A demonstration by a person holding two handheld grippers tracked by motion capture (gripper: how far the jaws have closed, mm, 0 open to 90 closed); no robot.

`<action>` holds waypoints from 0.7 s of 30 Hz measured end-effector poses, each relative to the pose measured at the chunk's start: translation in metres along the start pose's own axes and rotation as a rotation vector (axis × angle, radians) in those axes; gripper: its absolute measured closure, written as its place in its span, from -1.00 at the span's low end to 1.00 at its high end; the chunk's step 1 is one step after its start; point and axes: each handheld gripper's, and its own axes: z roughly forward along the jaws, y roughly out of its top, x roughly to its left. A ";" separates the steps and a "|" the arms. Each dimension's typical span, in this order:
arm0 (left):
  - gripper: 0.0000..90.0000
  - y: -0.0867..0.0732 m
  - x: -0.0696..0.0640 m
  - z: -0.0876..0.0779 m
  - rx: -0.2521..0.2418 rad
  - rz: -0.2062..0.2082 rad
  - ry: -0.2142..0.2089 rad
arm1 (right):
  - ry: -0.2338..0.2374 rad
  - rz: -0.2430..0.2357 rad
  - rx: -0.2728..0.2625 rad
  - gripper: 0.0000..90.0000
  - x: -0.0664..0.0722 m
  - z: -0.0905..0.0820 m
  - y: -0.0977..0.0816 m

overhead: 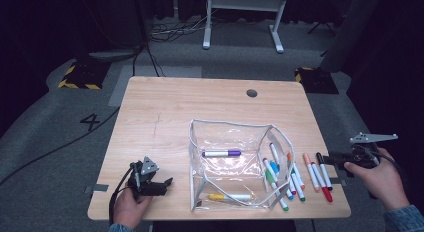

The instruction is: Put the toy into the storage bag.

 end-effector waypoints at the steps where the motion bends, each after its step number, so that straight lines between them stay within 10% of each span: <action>1: -0.65 0.000 0.000 0.000 0.001 -0.001 0.001 | -0.010 0.014 0.012 0.43 -0.004 0.006 -0.006; 21: -0.65 0.000 0.000 0.000 0.000 0.000 0.003 | -0.132 0.187 0.203 0.56 -0.044 0.077 -0.041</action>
